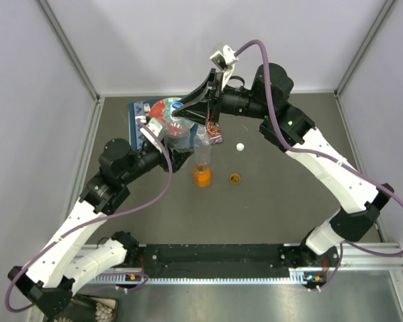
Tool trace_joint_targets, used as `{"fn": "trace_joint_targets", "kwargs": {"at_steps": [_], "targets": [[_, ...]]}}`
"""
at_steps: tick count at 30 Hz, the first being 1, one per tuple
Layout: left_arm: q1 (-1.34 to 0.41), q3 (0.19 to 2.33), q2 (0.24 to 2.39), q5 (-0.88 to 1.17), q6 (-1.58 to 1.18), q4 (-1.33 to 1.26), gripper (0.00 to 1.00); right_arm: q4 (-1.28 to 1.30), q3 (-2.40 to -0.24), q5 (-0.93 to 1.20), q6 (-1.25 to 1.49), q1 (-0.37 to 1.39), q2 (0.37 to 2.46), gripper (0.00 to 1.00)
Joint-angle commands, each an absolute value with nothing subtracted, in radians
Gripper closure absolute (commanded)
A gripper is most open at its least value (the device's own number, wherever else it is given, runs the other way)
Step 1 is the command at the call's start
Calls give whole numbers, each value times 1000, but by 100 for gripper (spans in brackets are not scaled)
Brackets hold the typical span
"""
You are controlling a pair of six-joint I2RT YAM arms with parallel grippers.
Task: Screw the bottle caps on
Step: Screw the bottle cap onto the plastic bottle.
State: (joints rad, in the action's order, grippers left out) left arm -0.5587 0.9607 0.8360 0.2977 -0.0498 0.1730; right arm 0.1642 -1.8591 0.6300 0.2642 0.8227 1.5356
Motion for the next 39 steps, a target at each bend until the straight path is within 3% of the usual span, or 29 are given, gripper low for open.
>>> {"fn": "trace_joint_targets", "kwargs": {"at_steps": [1,14,20,27,30,34,37,39], "targets": [[-531,956,830,178,-146,129,94,150,-1894,716,287,848,1505,100],[-531,1015,853,135,-130,113,94,159,-1833,684,284,876,1519,100],[-531,1101,913,-32,-66,132,95,284,-1842,340,224,994,1562,100],[-531,1129,920,-158,-8,135,95,460,-1893,-253,271,1097,1631,100],[-529,1118,917,-198,-8,138,95,476,-1888,-401,284,1124,1631,100],[-528,1108,911,-195,-12,137,95,476,-1916,-428,308,1129,1640,100],[-523,1101,907,-161,-18,135,95,476,-1962,-393,292,1137,1644,72],[-522,1094,900,-123,-32,135,95,474,-1983,-339,273,1135,1640,60]]}}
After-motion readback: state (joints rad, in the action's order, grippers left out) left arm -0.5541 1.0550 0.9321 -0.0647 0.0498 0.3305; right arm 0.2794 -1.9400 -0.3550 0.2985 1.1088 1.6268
